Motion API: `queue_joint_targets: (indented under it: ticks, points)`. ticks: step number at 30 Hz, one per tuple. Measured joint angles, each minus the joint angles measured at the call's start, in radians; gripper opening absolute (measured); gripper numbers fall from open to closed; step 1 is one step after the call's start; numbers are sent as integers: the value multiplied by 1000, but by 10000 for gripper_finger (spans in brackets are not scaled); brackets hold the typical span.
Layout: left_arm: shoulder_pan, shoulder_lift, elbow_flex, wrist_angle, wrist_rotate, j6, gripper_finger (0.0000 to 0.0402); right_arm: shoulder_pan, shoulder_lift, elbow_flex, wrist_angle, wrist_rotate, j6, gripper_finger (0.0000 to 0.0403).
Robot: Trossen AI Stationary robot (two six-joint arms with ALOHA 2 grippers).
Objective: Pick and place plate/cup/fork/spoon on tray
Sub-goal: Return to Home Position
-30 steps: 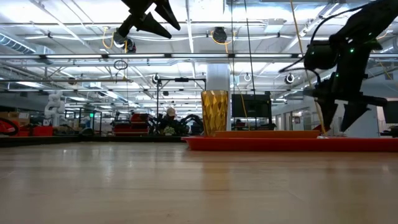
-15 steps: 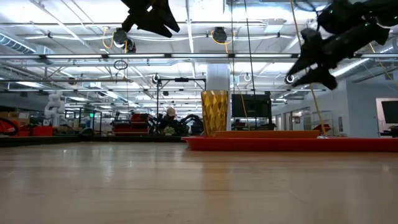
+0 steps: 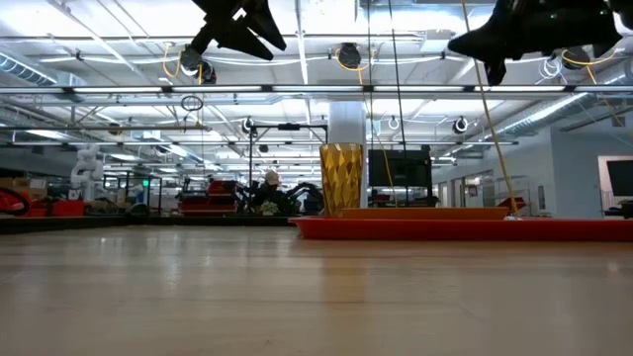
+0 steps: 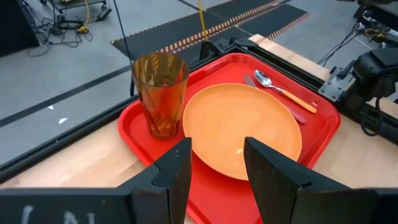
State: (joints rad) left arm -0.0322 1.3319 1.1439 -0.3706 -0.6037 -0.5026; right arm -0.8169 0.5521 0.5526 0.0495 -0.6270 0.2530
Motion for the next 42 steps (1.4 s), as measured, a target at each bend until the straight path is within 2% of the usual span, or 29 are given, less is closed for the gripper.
queue_joint_targets:
  ticks: [8,12,16,19,23,27,33,37,42]
  points:
    - [0,-13,0,41,0,-23,147,149,-40,0,41,220,90,1]
    - [0,-37,0,41,2,23,147,275,-34,0,118,359,102,0]
    - [0,-93,1,23,70,98,147,419,-13,0,179,541,70,0]
    - [-1,-151,-1,-18,87,104,147,520,22,0,216,625,33,0]
    - [2,-225,0,-76,87,112,147,634,79,0,251,644,6,0]
    - [2,-274,0,-150,88,146,147,721,117,0,251,594,-28,0]
    - [-1,-288,0,-289,89,142,147,796,133,0,232,571,-158,0]
    - [-3,-286,0,-351,100,145,147,829,120,0,181,570,-188,0]
    - [-10,-285,0,-371,124,3,147,861,104,0,44,521,-191,0]
